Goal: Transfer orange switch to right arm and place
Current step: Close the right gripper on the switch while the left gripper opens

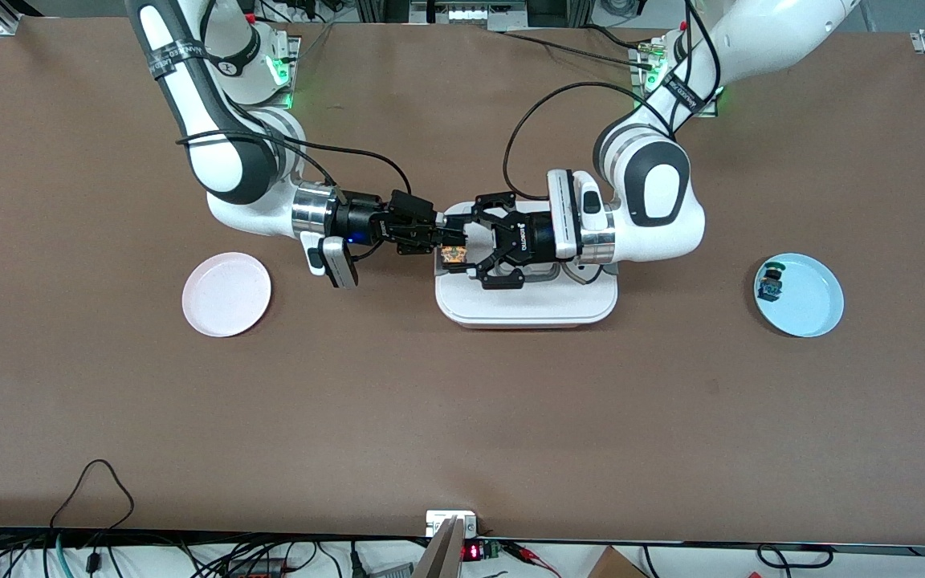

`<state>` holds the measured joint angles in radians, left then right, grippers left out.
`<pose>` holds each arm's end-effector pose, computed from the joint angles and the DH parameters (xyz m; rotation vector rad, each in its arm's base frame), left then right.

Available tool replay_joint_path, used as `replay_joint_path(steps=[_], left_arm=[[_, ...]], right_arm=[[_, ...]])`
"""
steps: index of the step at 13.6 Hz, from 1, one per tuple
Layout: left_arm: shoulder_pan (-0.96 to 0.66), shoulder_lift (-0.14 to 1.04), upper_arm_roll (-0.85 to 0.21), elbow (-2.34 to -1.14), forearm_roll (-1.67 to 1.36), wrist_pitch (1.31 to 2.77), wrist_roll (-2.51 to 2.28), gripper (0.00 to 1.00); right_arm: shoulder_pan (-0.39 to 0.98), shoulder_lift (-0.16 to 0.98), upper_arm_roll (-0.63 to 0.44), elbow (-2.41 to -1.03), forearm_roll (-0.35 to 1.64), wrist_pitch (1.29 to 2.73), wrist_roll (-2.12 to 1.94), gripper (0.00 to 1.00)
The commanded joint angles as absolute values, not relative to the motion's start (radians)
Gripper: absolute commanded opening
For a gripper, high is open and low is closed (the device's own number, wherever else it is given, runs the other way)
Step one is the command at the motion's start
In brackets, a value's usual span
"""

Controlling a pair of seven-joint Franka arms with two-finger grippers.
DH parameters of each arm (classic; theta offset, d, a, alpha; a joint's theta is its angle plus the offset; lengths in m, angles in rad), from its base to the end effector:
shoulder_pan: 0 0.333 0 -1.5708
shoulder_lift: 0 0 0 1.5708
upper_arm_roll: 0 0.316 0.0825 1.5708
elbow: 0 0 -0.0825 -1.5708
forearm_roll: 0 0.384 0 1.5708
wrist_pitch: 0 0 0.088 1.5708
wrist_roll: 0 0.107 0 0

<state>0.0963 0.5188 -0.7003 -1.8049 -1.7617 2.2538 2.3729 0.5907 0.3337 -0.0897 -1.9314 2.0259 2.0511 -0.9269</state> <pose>0.5654 -0.3600 0.3547 1.2932 -1.1507 1.2661 0.5381 0.3547 0.3584 -1.5937 0.0053 -0.2183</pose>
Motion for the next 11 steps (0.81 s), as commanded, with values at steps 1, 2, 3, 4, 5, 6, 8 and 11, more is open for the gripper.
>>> replay_joint_path(steps=[1,2,3,4,5,6,8,11], left_arm=[[0.097,0.518,-0.709,-1.807,-1.798,2.255,2.381,1.0],[0.097,0.517,-0.709,-1.807,-1.798,2.253,2.373,1.0],[0.101,0.515,-0.709,-1.807,-1.798,2.252,2.361,1.0],[0.109,0.514,-0.707,-1.807,-1.795,2.249,2.353,1.0],[0.113,0.514,-0.707,-1.807,-1.793,2.244,2.352,1.0],[0.115,0.514,-0.707,-1.807,-1.789,2.243,2.349,1.0],[0.118,0.515,-0.706,-1.807,-1.784,2.234,2.327,1.0],[0.132,0.517,-0.693,-1.805,-1.769,2.18,2.298,1.0]], right_arm=[[0.592,0.341,-0.094,-1.907,2.045,2.056,-0.931,0.0],[0.591,0.341,-0.094,-1.905,2.045,2.054,-0.933,0.0],[0.588,0.341,-0.094,-1.905,2.045,2.052,-0.931,0.0],[0.588,0.341,-0.095,-1.905,2.043,2.052,-0.931,0.0],[0.586,0.341,-0.095,-1.905,2.043,2.051,-0.93,0.0],[0.583,0.341,-0.1,-1.902,2.042,2.051,-0.925,0.0],[0.546,0.341,-0.101,-1.904,2.02,2.021,-0.901,0.0],[0.48,0.339,-0.101,-1.905,1.935,1.941,-0.882,0.0]])
